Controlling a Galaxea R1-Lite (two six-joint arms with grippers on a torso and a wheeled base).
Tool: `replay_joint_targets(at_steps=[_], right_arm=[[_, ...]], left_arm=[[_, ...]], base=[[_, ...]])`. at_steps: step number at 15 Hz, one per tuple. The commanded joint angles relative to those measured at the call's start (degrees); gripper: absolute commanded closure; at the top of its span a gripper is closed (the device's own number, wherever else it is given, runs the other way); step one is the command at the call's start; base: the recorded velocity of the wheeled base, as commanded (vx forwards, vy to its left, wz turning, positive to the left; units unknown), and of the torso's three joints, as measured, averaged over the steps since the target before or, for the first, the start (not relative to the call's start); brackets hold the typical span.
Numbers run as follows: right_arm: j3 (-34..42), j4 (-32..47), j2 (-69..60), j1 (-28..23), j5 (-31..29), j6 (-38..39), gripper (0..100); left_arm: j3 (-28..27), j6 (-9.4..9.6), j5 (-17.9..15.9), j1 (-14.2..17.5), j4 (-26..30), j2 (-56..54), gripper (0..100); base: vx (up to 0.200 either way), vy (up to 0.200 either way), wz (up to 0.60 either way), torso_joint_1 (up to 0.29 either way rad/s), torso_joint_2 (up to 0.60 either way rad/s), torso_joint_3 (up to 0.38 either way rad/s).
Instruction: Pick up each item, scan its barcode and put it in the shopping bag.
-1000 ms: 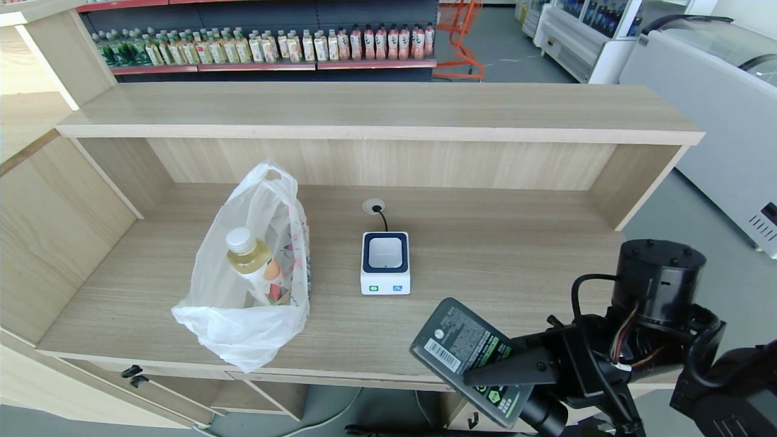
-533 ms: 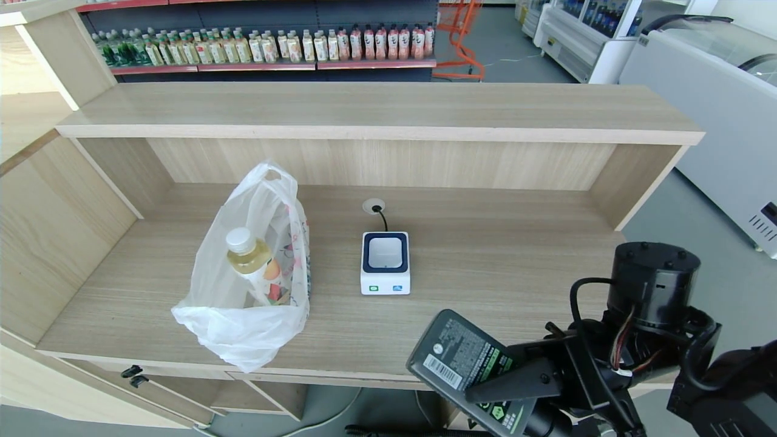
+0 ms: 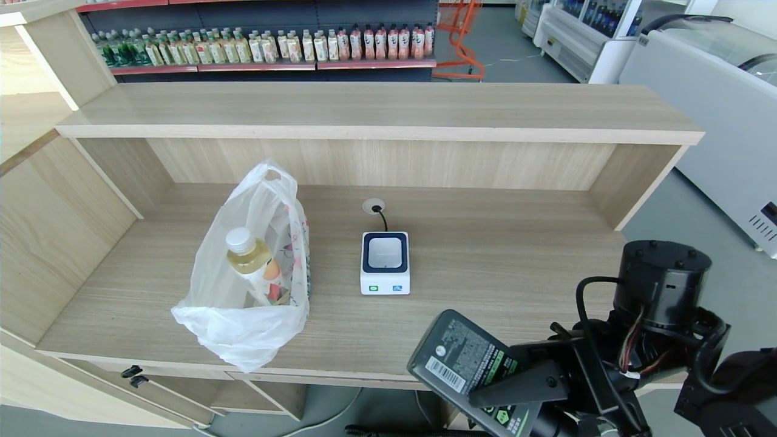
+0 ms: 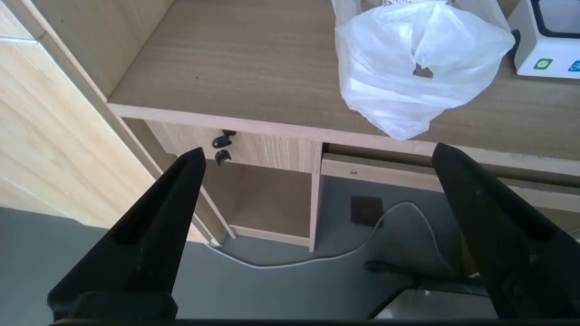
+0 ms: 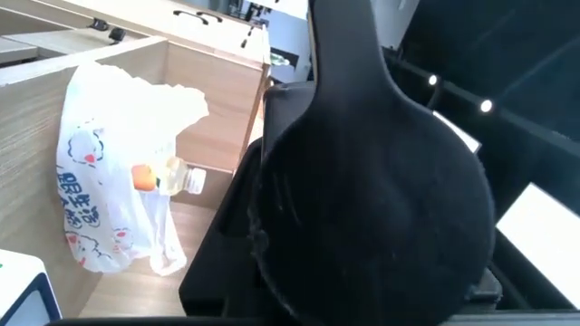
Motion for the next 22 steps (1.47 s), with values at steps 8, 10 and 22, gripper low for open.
replay_joint_targets(at_steps=[8,10,22], right_arm=[[-5.1,11.6,-21.5,-14.1,-39.1,59.0,100],[-1.4,12.8,-22.3,-26.0,-37.4,67.8,100],[-32.3,30.6,5.1,-3.1,-59.5,171.7,100]], left_arm=[[0.0,-0.05,0.0,0.0,0.0,0.0,0],[0.0,0.04,0.0,0.0,0.0,0.0,0],[0.0,-0.05,0.0,0.0,0.0,0.0,0]], base=[[0.000,0.000,0.00,0.000,0.00,0.000],[0.000,0.000,0.00,0.000,0.00,0.000],[0.000,0.000,0.00,0.000,0.00,0.000]])
